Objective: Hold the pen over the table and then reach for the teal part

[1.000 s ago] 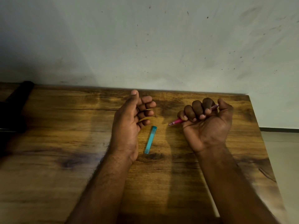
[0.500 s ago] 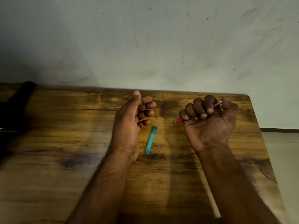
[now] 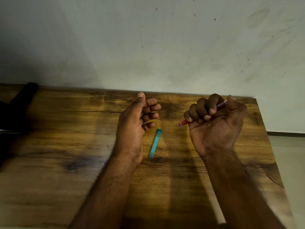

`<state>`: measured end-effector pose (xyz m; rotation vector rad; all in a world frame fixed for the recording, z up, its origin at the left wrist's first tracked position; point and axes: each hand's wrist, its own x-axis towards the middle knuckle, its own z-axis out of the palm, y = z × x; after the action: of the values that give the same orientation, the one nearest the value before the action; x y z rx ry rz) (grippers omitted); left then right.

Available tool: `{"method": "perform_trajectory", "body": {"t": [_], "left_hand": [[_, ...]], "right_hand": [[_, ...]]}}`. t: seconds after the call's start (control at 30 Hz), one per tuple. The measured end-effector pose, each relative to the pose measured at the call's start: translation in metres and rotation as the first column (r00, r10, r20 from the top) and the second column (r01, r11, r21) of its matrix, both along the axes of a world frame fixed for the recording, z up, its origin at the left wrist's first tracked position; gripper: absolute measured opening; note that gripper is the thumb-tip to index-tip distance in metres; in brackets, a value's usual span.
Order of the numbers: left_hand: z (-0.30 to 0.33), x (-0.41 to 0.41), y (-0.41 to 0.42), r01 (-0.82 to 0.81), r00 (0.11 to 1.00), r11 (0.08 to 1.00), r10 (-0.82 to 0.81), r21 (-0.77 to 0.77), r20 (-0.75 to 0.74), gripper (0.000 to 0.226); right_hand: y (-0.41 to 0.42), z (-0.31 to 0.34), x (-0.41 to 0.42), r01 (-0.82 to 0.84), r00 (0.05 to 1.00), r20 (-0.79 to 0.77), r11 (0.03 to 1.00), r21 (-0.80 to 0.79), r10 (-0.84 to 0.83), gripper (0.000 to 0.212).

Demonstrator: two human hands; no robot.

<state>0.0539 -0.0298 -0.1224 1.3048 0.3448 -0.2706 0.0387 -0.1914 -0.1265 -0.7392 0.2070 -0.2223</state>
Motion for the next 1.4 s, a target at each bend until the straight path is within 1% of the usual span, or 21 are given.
{"method": "perform_trajectory", "body": {"t": [0.1, 0.2, 0.3, 0.43, 0.57, 0.73, 0.87, 1.03, 1.17, 1.33, 1.4], "left_hand": [[0.000, 0.000, 0.000, 0.001, 1.000, 1.000, -0.001, 0.008, 0.001, 0.044], [0.000, 0.000, -0.001, 0.000, 1.000, 1.000, 0.000, 0.010, 0.001, 0.044], [0.000, 0.000, 0.000, 0.000, 1.000, 1.000, 0.000, 0.014, 0.002, 0.044], [0.000, 0.000, 0.000, 0.002, 1.000, 1.000, -0.002, 0.009, 0.002, 0.044], [-0.001, 0.000, 0.000, 0.011, 1.000, 1.000, -0.011, 0.017, 0.011, 0.045], [-0.001, 0.000, 0.002, 0.010, 1.000, 1.000, -0.011, 0.017, 0.016, 0.045], [-0.001, 0.001, 0.001, 0.010, 1.000, 1.000, -0.010, 0.005, 0.013, 0.044], [-0.002, 0.000, 0.001, 0.009, 1.000, 1.000, -0.009, 0.008, 0.018, 0.045], [-0.003, 0.000, 0.001, 0.010, 1.000, 1.000, -0.011, 0.011, 0.015, 0.045], [-0.002, 0.000, 0.000, 0.010, 1.000, 1.000, -0.010, 0.014, 0.010, 0.044], [-0.001, 0.000, 0.000, 0.007, 1.000, 1.000, -0.007, 0.010, 0.003, 0.044]], "right_hand": [[0.004, 0.002, 0.000, -0.010, 1.000, 0.011, 0.998, -0.059, 0.011, 0.048], [0.004, 0.003, 0.000, -0.017, 1.000, 0.008, 0.997, -0.075, 0.018, 0.043], [0.004, 0.002, -0.001, -0.009, 1.000, 0.000, 0.998, -0.057, 0.009, 0.049], [0.002, 0.001, -0.001, -0.007, 1.000, -0.017, 1.000, -0.013, 0.007, 0.043], [0.002, -0.001, -0.001, -0.007, 1.000, -0.017, 1.000, 0.000, 0.007, 0.047], [0.002, -0.003, 0.000, 0.001, 1.000, -0.005, 1.000, -0.008, -0.001, 0.048], [-0.001, -0.006, 0.001, 0.025, 0.999, -0.029, 0.998, 0.055, -0.023, 0.046], [-0.006, -0.013, 0.000, 0.054, 0.996, -0.079, 0.978, 0.203, -0.039, 0.042], [-0.006, -0.017, 0.001, 0.054, 0.996, -0.086, 0.959, 0.280, -0.031, 0.036], [-0.006, -0.021, 0.001, 0.053, 0.994, -0.108, 0.939, 0.341, -0.017, 0.046], [-0.006, -0.021, 0.001, 0.062, 0.993, -0.114, 0.939, 0.339, -0.024, 0.045]]}}
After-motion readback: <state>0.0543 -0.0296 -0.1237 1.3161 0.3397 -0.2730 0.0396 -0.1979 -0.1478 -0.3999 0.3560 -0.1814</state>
